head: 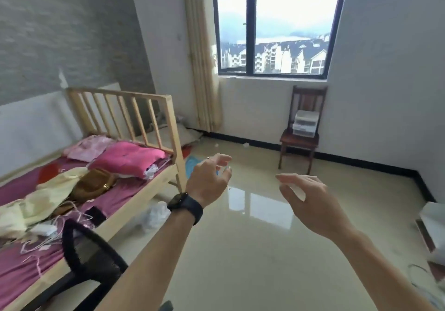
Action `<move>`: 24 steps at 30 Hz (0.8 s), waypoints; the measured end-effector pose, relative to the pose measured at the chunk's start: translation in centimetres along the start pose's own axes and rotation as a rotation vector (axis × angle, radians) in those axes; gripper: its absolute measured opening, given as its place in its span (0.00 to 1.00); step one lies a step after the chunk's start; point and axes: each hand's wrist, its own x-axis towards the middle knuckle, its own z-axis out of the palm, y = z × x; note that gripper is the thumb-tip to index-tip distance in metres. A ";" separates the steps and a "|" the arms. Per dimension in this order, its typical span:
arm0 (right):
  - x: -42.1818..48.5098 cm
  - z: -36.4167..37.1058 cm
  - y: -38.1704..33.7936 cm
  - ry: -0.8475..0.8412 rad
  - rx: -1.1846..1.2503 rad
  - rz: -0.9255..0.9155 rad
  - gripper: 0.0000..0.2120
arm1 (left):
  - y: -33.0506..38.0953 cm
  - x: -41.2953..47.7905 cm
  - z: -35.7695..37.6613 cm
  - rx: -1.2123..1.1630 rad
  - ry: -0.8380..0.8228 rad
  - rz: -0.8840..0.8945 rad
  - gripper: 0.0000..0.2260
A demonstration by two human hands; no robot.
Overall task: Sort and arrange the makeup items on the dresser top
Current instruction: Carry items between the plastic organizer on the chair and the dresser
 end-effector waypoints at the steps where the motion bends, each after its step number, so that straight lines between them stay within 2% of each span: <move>1: 0.8 -1.1 1.3 0.022 -0.006 0.014 0.13 | 1.0 1.6 1.3 -0.020 -0.022 0.014 0.11; 9: 10.2 -5.4 10.8 0.117 -0.067 0.075 0.12 | 4.9 15.8 9.9 -0.078 -0.070 0.107 0.11; 17: 24.7 -6.0 17.7 0.099 -0.164 0.139 0.13 | 4.7 32.3 16.8 -0.123 -0.131 0.211 0.10; 24: 36.8 -6.9 23.0 0.171 -0.202 0.228 0.13 | 4.9 46.7 21.5 -0.150 -0.210 0.291 0.09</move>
